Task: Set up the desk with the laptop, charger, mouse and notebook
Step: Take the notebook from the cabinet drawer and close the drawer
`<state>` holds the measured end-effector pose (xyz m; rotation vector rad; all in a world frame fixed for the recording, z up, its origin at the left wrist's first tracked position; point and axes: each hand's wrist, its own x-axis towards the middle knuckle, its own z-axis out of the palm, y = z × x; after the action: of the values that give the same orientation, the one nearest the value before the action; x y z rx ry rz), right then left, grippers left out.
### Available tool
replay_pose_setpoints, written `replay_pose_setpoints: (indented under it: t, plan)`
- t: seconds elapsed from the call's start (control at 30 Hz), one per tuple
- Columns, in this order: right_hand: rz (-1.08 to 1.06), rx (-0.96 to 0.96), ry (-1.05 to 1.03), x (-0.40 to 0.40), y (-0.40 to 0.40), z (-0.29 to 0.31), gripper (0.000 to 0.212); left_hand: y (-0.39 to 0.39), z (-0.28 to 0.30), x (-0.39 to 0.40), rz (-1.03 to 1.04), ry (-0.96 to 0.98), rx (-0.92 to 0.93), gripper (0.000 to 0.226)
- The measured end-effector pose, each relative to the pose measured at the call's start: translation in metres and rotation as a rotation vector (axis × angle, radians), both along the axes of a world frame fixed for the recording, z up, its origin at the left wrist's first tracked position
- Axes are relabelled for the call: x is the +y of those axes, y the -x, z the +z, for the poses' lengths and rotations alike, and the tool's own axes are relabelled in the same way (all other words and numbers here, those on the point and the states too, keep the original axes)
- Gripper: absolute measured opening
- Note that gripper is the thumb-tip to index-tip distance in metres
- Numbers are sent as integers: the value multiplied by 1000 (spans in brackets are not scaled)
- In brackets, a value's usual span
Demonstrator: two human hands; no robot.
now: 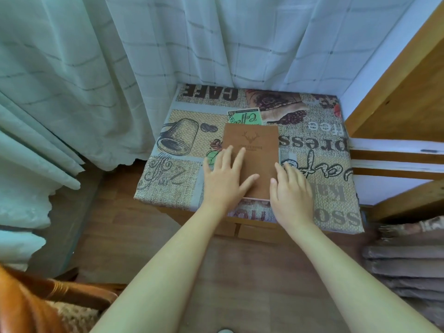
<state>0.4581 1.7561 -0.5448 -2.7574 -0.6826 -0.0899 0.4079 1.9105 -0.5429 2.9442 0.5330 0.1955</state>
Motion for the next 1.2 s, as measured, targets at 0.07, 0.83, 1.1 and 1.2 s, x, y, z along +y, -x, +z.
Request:
replay_pose_setpoints:
  t: [0.07,0.83,1.1,1.2]
  plan:
    - [-8,18,61,2,-6,0,46,-6,-1,8,76,25,63,78]
    - [-220,345,-388,27,-22,2,40,-9,-1,11,110,317,22,92]
    - [-256,427,-620,16,-31,-1,24,-8,9,4,165,719,-154,96]
    - [-293,427,-704,14,-29,-3,23,-9,10,2,158,712,-204,95]
